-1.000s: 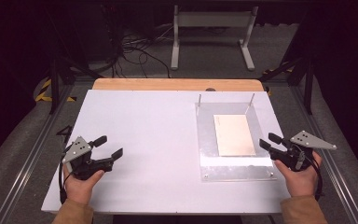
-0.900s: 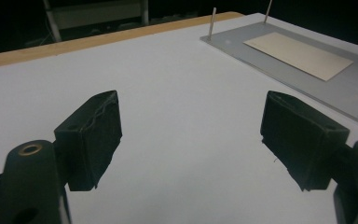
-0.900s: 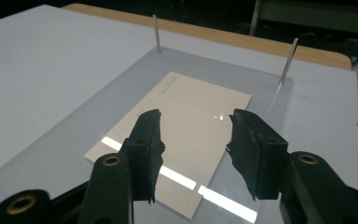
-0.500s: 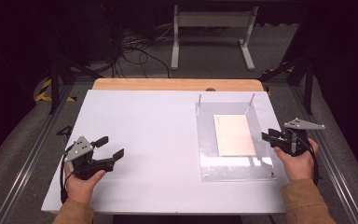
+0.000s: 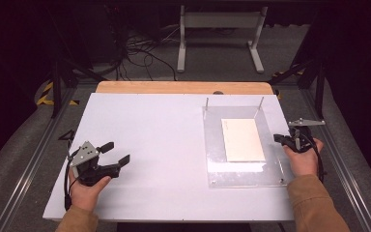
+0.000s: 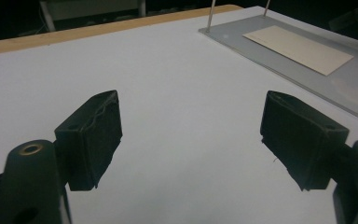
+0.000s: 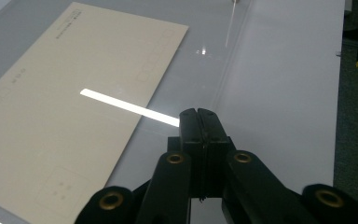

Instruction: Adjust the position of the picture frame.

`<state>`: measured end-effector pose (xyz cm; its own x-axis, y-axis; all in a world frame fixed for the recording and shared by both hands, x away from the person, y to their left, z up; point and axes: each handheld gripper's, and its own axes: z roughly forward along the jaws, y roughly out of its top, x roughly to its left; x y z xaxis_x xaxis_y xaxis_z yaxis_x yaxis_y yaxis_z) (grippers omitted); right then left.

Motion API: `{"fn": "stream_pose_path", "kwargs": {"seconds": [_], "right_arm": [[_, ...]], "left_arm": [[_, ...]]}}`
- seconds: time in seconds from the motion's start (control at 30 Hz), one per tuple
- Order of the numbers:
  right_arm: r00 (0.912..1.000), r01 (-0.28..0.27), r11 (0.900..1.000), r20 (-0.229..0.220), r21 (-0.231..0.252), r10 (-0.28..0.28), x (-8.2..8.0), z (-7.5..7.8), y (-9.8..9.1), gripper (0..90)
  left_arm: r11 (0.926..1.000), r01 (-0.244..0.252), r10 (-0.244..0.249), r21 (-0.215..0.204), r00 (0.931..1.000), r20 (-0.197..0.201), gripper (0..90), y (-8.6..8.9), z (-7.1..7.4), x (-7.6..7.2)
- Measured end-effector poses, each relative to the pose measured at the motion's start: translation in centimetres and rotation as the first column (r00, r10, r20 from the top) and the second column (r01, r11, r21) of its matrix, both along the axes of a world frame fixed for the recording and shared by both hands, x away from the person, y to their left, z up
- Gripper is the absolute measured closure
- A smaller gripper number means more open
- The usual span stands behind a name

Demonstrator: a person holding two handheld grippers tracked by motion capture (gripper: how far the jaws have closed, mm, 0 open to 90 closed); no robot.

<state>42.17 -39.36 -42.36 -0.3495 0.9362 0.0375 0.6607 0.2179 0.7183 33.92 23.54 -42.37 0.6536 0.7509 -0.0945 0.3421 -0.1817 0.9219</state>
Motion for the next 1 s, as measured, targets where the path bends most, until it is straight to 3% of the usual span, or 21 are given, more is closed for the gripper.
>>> {"fn": "stream_pose_path", "kwargs": {"seconds": [0.3, 0.57, 0.73, 1.0], "right_arm": [[0.9971, 0.032, 0.9995, -0.069, 0.007, -0.031, 1.6, -1.5, -1.0, 89.8], [0.9965, -0.019, 0.9998, -0.081, 0.004, 0.020, 2.1, -1.7, -0.9, 90.0], [0.9931, -0.070, 0.9933, -0.100, -0.091, 0.061, 2.5, -1.3, 0.3, 90.0], [0.9878, -0.139, 0.9859, -0.083, -0.094, 0.131, 3.0, -1.5, 3.1, 90.0]], "left_arm": [[1.0000, -0.001, 0.001, 0.009, 1.0000, -0.007, 21.0, -0.1, -0.2, 0.1], [0.9997, 0.007, -0.007, 0.023, 0.9999, -0.010, 21.0, -0.4, -0.3, 0.2], [0.9995, 0.013, -0.013, 0.028, 0.9999, -0.010, 21.0, -0.8, -0.3, 0.2], [0.9993, 0.016, -0.016, 0.033, 0.9998, -0.014, 21.0, -0.8, -0.3, 0.2]]}}
